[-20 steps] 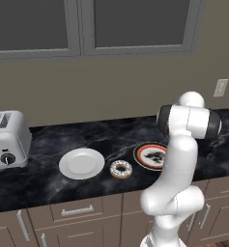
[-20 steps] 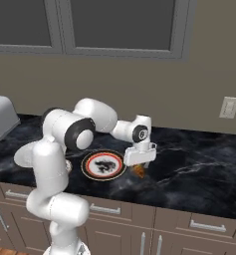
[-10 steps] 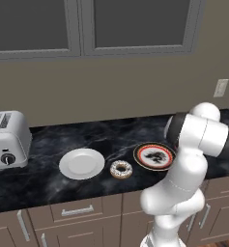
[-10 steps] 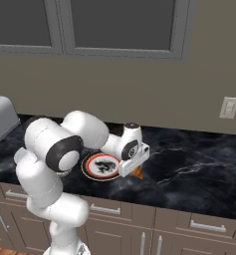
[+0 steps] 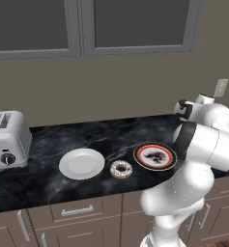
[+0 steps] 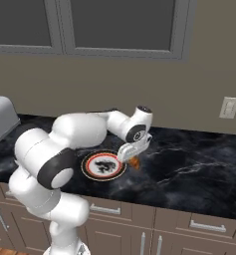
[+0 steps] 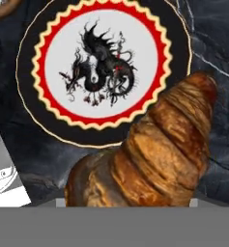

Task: Place the pastries on the plates.

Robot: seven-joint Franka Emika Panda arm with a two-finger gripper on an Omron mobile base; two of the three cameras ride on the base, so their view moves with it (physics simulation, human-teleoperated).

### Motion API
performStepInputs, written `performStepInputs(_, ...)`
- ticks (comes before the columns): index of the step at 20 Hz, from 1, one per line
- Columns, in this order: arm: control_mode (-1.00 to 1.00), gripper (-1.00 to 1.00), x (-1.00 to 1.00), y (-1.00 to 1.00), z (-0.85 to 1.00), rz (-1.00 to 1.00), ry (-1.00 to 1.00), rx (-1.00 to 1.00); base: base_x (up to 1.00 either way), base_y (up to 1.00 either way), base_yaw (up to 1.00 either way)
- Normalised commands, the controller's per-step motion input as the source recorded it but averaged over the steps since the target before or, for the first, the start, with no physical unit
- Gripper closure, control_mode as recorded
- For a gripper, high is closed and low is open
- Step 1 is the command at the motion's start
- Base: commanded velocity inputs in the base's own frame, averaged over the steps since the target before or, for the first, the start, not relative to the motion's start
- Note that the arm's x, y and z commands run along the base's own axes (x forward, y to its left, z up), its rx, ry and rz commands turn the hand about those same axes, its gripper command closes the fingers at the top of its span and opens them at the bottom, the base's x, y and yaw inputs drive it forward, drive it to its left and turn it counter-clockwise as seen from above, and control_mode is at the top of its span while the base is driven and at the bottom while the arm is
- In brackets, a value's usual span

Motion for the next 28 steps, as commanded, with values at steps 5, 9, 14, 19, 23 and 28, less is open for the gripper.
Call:
performStepInputs(5, -1.00, 1.00, -0.02, 0.76, 0.95, 0.10, 0.49, 0.18, 0.00, 0.00, 0.00)
performStepInputs(9, -1.00, 1.00, -0.41, 0.50, 0.42, 0.08, 0.48, 0.03, 0.00, 0.00, 0.00)
performStepInputs(14, -1.00, 1.00, -0.75, -0.05, -0.16, 0.05, 0.09, 0.00, 0.00, 0.00, 0.00)
performStepInputs(19, -1.00, 1.00, -0.57, 0.16, -0.65, 0.07, -0.18, 0.04, 0.00, 0.00, 0.00)
performStepInputs(23, -1.00, 1.00, -0.08, 0.62, -0.06, 0.01, -0.27, 0.03, 0.00, 0.00, 0.00)
performStepInputs(28, -1.00, 1.00, 0.11, 0.50, 0.11, 0.00, -0.09, 0.00, 0.00, 0.00, 0.00)
